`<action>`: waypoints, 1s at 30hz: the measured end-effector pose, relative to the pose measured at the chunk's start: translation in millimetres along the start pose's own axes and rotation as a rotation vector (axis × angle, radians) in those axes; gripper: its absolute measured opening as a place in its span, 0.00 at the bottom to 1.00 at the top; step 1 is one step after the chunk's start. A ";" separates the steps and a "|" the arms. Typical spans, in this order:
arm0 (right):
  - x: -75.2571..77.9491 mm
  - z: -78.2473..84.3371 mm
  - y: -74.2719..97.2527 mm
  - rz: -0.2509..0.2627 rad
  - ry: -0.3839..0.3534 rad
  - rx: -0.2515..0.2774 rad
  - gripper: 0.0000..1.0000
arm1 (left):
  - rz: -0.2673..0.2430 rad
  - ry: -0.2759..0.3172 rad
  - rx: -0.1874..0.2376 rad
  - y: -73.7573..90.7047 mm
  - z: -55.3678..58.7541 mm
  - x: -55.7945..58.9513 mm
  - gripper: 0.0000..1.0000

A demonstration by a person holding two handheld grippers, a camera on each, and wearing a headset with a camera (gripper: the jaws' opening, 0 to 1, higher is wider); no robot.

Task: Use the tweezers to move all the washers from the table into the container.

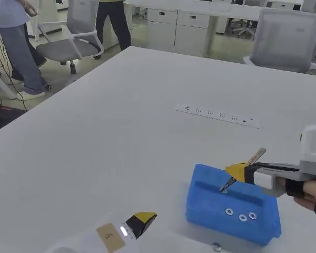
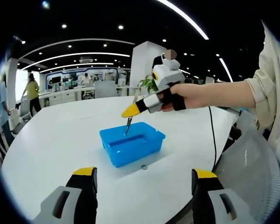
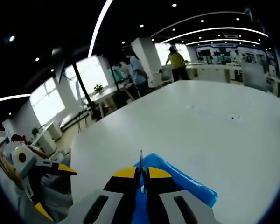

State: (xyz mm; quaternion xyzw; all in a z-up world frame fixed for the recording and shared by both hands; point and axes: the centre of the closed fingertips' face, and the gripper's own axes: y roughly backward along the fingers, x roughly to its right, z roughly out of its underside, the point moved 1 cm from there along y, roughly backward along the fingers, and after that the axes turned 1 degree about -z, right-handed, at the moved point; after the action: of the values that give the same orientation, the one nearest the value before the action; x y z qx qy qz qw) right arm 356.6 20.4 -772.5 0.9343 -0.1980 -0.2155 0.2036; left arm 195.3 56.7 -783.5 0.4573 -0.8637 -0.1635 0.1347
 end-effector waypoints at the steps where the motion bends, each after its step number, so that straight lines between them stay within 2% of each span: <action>1: 0.9 2.2 -1.3 0.000 -0.003 -0.010 0.03 | 0.001 0.001 -0.001 0.0 0.1 0.1 0.84; 13: 3.3 23.0 -16.0 -0.010 0.012 -0.085 0.03 | 0.007 0.001 -0.004 -0.5 0.9 0.7 0.84; 16: 7.5 31.1 -21.0 0.007 0.039 -0.120 0.03 | 0.007 0.000 -0.007 -0.5 1.3 0.7 0.84; 22: 9.8 35.9 -25.7 0.020 0.045 -0.138 0.03 | 0.005 0.003 -0.006 -0.4 1.4 0.0 0.84; 30: 6.9 39.8 -26.4 0.032 0.127 -0.160 0.04 | 0.007 0.002 -0.010 -0.7 1.9 -0.1 0.83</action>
State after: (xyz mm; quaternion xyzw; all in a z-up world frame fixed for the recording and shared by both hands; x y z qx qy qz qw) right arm 350.6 27.6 -819.8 0.9236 -0.1814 -0.1676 0.2932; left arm 195.1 56.7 -785.6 0.4539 -0.8642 -0.1668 0.1386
